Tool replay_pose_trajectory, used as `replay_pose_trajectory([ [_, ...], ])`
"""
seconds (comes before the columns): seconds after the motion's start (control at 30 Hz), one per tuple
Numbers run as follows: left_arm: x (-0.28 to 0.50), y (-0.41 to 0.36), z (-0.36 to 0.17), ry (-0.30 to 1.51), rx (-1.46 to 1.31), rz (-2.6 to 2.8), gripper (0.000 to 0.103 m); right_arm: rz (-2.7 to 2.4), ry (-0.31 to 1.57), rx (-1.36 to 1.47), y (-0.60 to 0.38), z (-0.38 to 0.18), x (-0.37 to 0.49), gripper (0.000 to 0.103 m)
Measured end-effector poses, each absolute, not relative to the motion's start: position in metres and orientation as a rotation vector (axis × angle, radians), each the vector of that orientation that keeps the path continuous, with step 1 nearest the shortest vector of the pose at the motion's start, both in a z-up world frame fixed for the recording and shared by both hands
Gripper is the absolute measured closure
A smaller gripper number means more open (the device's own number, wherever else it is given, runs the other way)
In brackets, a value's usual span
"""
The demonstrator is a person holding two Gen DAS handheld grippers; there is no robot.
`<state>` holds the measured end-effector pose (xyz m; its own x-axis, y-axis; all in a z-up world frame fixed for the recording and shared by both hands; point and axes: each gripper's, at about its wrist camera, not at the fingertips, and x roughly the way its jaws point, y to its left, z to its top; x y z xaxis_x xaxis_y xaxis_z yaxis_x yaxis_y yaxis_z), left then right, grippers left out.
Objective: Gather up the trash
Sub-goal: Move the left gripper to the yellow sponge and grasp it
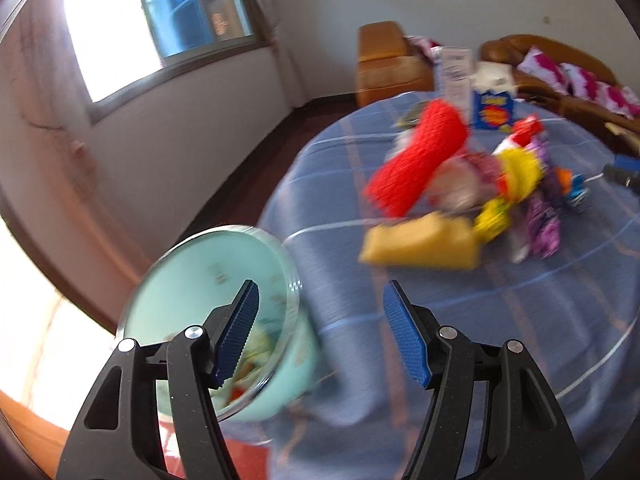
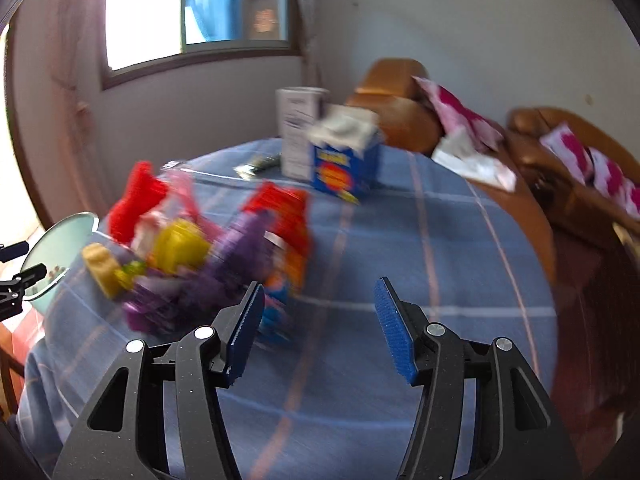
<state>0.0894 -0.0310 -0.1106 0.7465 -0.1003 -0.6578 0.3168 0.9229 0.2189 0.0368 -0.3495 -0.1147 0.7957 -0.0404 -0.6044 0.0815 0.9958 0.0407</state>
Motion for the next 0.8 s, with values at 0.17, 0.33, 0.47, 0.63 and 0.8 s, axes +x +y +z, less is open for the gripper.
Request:
replay_pose_trajectory([
  [0.17, 0.114, -0.053, -0.113, 0.699, 0.312, -0.272, 0.039, -0.092, 0.641, 0.103, -0.368, -0.123, 0.021, 0.046],
  [0.33, 0.137, -0.063, -0.131, 0.769, 0.272, -0.344, 0.058, -0.084, 0.634, 0.114, -0.367, -0.124, 0.018, 0.043],
  [0.47, 0.133, -0.072, -0.14, 0.778, 0.267, -0.391, 0.082, -0.075, 0.644, 0.139, -0.365, -0.127, 0.02, 0.043],
  [0.63, 0.124, -0.067, -0.131, 0.775, 0.237, -0.402, 0.091, -0.07, 0.651, 0.162, -0.36, -0.124, 0.026, 0.043],
  [0.8, 0.102, -0.05, -0.111, 0.728, 0.185, -0.394, 0.091, -0.016, 0.663, 0.165, -0.341, -0.116, 0.035, 0.043],
])
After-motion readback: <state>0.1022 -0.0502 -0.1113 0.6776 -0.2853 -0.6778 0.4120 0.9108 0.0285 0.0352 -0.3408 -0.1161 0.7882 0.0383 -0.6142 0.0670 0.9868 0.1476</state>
